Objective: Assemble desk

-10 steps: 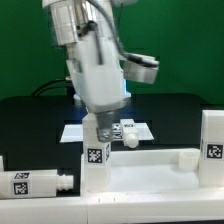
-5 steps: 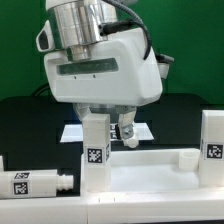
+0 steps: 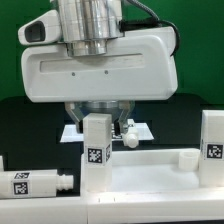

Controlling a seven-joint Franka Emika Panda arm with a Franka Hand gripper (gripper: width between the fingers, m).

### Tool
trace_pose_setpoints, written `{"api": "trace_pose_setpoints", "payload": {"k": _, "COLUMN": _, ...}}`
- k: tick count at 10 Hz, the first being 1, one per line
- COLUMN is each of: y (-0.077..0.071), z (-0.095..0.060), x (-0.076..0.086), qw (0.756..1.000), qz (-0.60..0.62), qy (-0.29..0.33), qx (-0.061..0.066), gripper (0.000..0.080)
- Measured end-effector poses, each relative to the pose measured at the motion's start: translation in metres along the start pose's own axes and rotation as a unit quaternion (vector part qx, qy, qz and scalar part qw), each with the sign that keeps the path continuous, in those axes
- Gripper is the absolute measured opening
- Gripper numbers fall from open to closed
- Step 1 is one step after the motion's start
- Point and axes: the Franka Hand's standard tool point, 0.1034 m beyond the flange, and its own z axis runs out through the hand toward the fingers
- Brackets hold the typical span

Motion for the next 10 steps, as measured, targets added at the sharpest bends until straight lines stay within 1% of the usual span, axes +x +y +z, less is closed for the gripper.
{"api": "trace_pose_setpoints", "payload": {"k": 1, "y": 0.0035, "z": 0.0007, "x": 0.0001, "qw": 0.999, "qz": 0.039, "qy": -0.001, "qx": -0.002, "gripper": 0.0294}}
{"api": "trace_pose_setpoints", "payload": {"k": 2, "y": 0.0035, "z": 0.0008, "x": 0.0, "qw": 0.996, "qz": 0.093, "qy": -0.001, "qx": -0.002, "gripper": 0.0293}}
{"api": "trace_pose_setpoints", "payload": {"k": 3, "y": 0.0027, "z": -0.0008, "x": -0.0002, "qw": 0.982, "qz": 0.188, "qy": -0.006, "qx": -0.003, "gripper": 0.0293}}
{"api": "trace_pose_setpoints", "payload": {"k": 4, "y": 0.0018, "z": -0.0008, "x": -0.0006, "qw": 0.961, "qz": 0.275, "qy": -0.007, "qx": -0.002, "gripper": 0.029}}
{"api": "trace_pose_setpoints", "payload": {"k": 5, "y": -0.0011, "z": -0.0001, "x": -0.0013, "qw": 0.913, "qz": 0.409, "qy": -0.013, "qx": 0.009, "gripper": 0.029}}
{"api": "trace_pose_setpoints", "payload": {"k": 6, "y": -0.0002, "z": 0.0005, "x": 0.0004, "qw": 0.87, "qz": 0.493, "qy": -0.019, "qx": 0.026, "gripper": 0.029}}
{"api": "trace_pose_setpoints", "payload": {"k": 7, "y": -0.0001, "z": 0.0014, "x": 0.0003, "qw": 0.843, "qz": 0.537, "qy": -0.02, "qx": 0.031, "gripper": 0.029}}
{"api": "trace_pose_setpoints", "payload": {"k": 8, "y": -0.0012, "z": 0.0007, "x": -0.0003, "qw": 0.838, "qz": 0.545, "qy": -0.011, "qx": 0.018, "gripper": 0.0289}}
{"api": "trace_pose_setpoints", "payload": {"k": 9, "y": 0.0001, "z": 0.0009, "x": 0.0005, "qw": 0.814, "qz": 0.58, "qy": -0.013, "qx": 0.022, "gripper": 0.0289}}
{"api": "trace_pose_setpoints", "payload": {"k": 10, "y": 0.0005, "z": 0.0012, "x": 0.0007, "qw": 0.799, "qz": 0.6, "qy": -0.014, "qx": 0.022, "gripper": 0.029}}
